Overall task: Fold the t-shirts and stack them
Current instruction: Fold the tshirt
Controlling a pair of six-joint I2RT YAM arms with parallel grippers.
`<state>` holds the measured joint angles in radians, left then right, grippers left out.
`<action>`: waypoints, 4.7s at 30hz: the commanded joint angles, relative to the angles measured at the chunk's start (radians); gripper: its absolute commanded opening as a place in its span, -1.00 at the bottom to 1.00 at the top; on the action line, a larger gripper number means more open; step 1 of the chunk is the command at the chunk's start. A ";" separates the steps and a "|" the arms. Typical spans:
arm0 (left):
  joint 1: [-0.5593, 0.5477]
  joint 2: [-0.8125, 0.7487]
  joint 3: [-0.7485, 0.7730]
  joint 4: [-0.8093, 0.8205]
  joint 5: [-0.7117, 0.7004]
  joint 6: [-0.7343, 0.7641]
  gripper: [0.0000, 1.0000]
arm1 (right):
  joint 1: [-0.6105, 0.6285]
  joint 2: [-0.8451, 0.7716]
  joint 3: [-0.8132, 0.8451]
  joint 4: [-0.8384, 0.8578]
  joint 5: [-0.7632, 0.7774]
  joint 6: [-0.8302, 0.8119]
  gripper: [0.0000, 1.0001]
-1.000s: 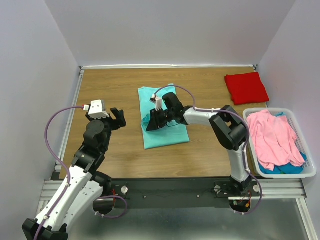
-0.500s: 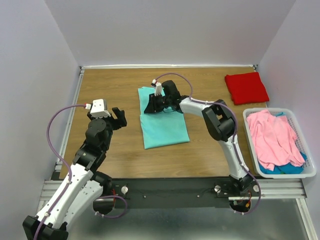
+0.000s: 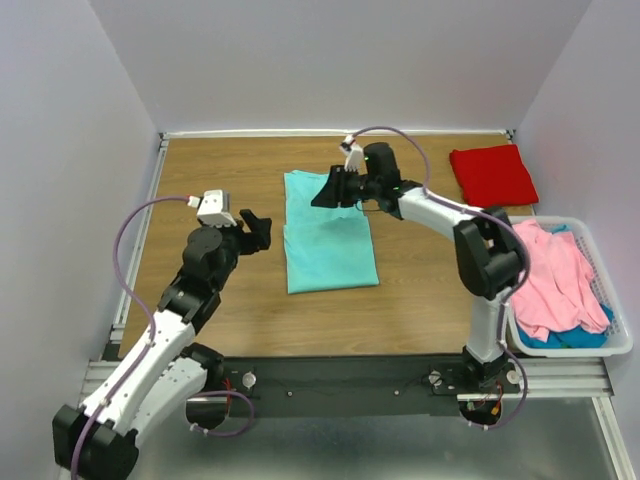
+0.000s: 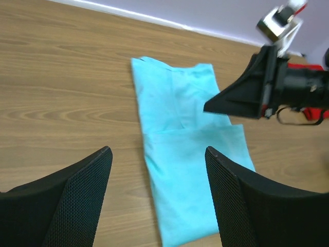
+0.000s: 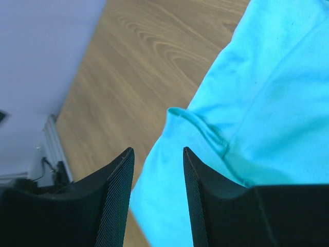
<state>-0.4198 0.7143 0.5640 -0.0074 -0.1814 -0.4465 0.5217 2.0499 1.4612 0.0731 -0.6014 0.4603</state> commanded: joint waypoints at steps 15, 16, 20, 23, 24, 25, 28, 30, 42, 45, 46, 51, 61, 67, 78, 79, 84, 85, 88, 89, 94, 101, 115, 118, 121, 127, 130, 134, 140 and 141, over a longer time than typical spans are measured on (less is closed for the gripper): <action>0.027 0.833 0.126 0.495 0.485 -0.290 0.12 | -0.189 0.042 -0.329 0.346 -0.252 0.193 0.01; 0.038 0.874 0.135 0.504 0.494 -0.311 0.10 | -0.196 0.065 -0.329 0.361 -0.251 0.202 0.01; 0.085 1.054 0.148 0.567 0.540 -0.397 0.02 | -0.261 0.144 -0.369 0.432 -0.242 0.236 0.00; 0.098 1.079 0.126 0.629 0.536 -0.422 0.02 | -0.284 0.167 -0.395 0.447 -0.233 0.239 0.00; 0.098 1.076 0.117 0.635 0.533 -0.426 0.02 | -0.287 0.165 -0.398 0.447 -0.236 0.239 0.00; 0.099 1.073 0.108 0.644 0.533 -0.431 0.02 | -0.287 0.149 -0.398 0.448 -0.242 0.241 0.00; 0.108 1.038 0.074 0.679 0.525 -0.449 0.02 | -0.285 0.099 -0.400 0.452 -0.258 0.262 0.00; 0.108 0.984 0.068 0.681 0.510 -0.437 0.04 | -0.279 0.035 -0.398 0.464 -0.274 0.284 0.00; 0.107 0.961 0.079 0.762 0.507 -0.527 0.07 | -0.114 0.045 -0.290 0.643 -0.213 0.521 0.01; 0.107 1.019 0.092 0.774 0.500 -0.550 0.07 | -0.089 0.114 -0.259 0.646 -0.166 0.537 0.02; 0.107 1.046 0.096 0.774 0.493 -0.557 0.07 | -0.086 0.160 -0.251 0.645 -0.152 0.544 0.02; 0.110 1.113 0.112 0.756 0.459 -0.595 0.07 | -0.088 0.237 -0.292 0.610 -0.002 0.563 0.03; 0.113 1.108 0.122 0.727 0.447 -0.589 0.06 | -0.097 0.167 -0.243 0.381 0.054 0.462 0.07; 0.113 1.031 0.158 0.725 0.456 -0.564 0.06 | -0.137 0.081 -0.245 0.406 -0.049 0.449 0.07; 0.093 1.211 0.301 0.727 0.505 -0.584 0.06 | -0.233 0.170 -0.283 0.485 -0.113 0.448 0.07; 0.093 1.224 0.310 0.727 0.505 -0.586 0.05 | -0.244 0.185 -0.298 0.505 -0.113 0.451 0.07; 0.093 1.298 0.332 0.733 0.510 -0.586 0.04 | -0.269 0.256 -0.326 0.534 -0.121 0.445 0.07; 0.093 1.303 0.330 0.735 0.508 -0.586 0.04 | -0.273 0.257 -0.331 0.539 -0.124 0.443 0.07; 0.096 1.304 0.321 0.735 0.502 -0.580 0.04 | -0.282 0.237 -0.341 0.544 -0.133 0.440 0.07; 0.099 1.295 0.318 0.735 0.500 -0.580 0.03 | -0.284 0.208 -0.341 0.544 -0.138 0.436 0.07; 0.104 1.223 0.297 0.736 0.488 -0.557 0.04 | -0.282 0.110 -0.332 0.559 -0.179 0.452 0.07; 0.105 1.015 0.292 0.673 0.380 -0.408 0.43 | -0.243 0.087 -0.320 0.755 -0.304 0.594 0.08; 0.108 0.587 0.277 0.354 0.091 -0.104 0.60 | -0.200 0.322 -0.366 0.754 -0.215 0.601 0.09; 0.108 0.530 0.261 0.316 0.057 -0.057 0.63 | -0.198 0.279 -0.377 0.754 -0.218 0.598 0.09; 0.108 0.482 0.260 0.276 0.074 -0.029 0.63 | -0.198 0.170 -0.395 0.751 -0.227 0.595 0.09; 0.104 0.409 0.258 0.167 0.189 -0.034 0.63 | -0.200 -0.042 -0.539 0.742 -0.264 0.606 0.09; 0.096 0.378 0.216 0.120 0.287 -0.070 0.63 | -0.198 -0.128 -0.653 0.743 -0.307 0.630 0.09; 0.085 0.315 0.133 0.115 0.382 -0.129 0.61 | -0.198 -0.200 -0.797 0.741 -0.325 0.595 0.09; 0.081 0.237 0.062 0.081 0.378 -0.127 0.61 | -0.200 -0.085 -0.910 0.748 -0.357 0.560 0.09; 0.082 0.215 0.060 0.067 0.363 -0.120 0.61 | -0.204 -0.065 -0.917 0.748 -0.354 0.564 0.09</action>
<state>-0.3355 0.9932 0.6369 0.0998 0.1604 -0.5655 0.3256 1.9167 0.5823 0.8322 -0.9188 1.0576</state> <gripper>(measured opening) 0.809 0.544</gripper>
